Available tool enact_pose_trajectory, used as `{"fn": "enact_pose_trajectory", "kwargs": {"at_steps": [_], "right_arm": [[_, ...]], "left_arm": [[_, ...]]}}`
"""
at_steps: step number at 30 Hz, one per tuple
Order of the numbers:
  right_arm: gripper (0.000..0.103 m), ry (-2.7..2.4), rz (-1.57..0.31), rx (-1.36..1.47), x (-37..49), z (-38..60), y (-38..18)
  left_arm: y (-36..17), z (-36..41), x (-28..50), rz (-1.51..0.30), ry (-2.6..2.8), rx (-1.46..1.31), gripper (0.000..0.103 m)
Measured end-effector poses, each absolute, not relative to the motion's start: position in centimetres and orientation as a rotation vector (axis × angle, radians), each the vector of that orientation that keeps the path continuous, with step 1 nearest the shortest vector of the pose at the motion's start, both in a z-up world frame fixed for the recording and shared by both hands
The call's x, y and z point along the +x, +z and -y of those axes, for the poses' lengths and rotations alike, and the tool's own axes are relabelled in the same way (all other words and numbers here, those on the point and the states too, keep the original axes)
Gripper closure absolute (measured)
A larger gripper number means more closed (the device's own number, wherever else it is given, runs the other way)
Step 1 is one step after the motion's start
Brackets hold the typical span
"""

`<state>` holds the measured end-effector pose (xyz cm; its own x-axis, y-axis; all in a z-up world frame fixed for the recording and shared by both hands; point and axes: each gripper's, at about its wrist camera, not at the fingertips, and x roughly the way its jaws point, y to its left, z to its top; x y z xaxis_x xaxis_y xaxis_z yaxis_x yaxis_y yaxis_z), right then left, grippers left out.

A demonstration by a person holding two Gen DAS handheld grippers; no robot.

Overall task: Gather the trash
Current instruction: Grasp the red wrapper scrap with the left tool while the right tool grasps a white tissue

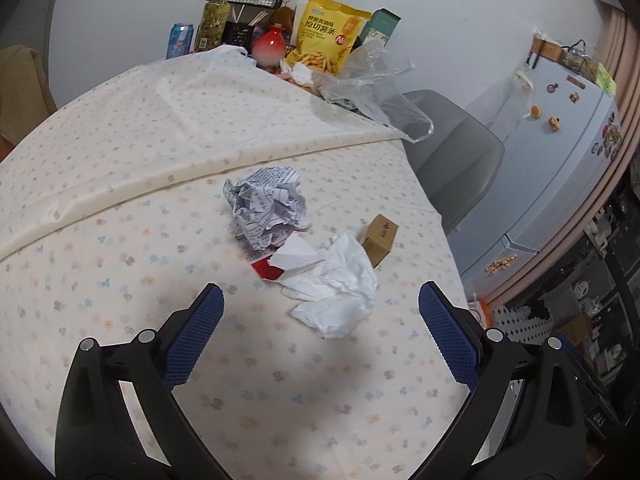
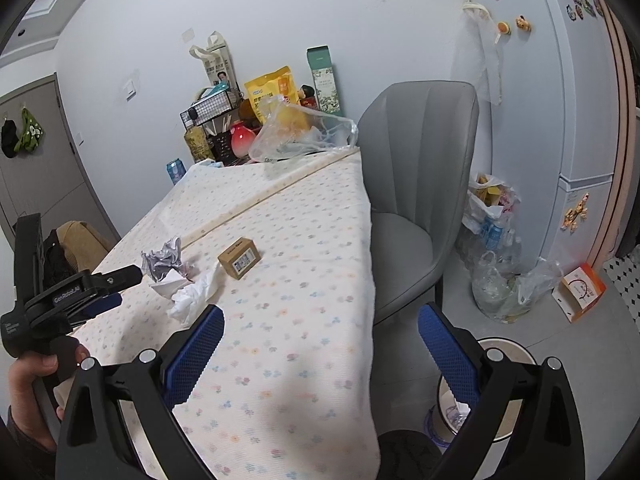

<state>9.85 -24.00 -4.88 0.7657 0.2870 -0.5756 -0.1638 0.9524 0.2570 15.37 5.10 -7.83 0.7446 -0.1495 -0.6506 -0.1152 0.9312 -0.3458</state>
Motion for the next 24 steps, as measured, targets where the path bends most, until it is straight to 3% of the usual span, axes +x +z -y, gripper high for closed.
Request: {"fn": "enact_pose_trajectory", "kwargs": {"at_steps": [5, 11, 13, 16, 17, 18, 24], "right_arm": [[0.008, 0.262, -0.677, 0.208, 10.4, 24.0, -6.0], [0.008, 0.255, -0.698, 0.241, 11.2, 25.2, -7.0], [0.008, 0.253, -0.704, 0.253, 11.4, 25.4, -7.3], [0.008, 0.252, -0.714, 0.259, 11.8, 25.6, -7.7], [0.008, 0.253, -0.718, 0.259, 12.0, 25.5, -7.8], [0.008, 0.256, -0.72, 0.258, 12.1, 25.4, -7.9], [0.008, 0.294, -0.721, 0.245, 12.9, 23.7, -7.6]], "left_arm": [[-9.1, -5.7, 16.7, -0.754, 0.038, -0.417, 0.015], [-10.3, -5.7, 18.1, -0.77, 0.081, -0.45, 0.039], [-10.6, -5.6, 18.4, -0.776, 0.086, -0.458, 0.051], [-10.8, -5.6, 18.6, -0.778, 0.079, -0.468, 0.084], [-10.8, -5.6, 18.6, -0.778, 0.078, -0.466, 0.086], [-10.7, -5.6, 18.5, -0.777, 0.077, -0.462, 0.097], [-9.9, -6.0, 17.3, -0.773, 0.061, -0.438, 0.101]]}}
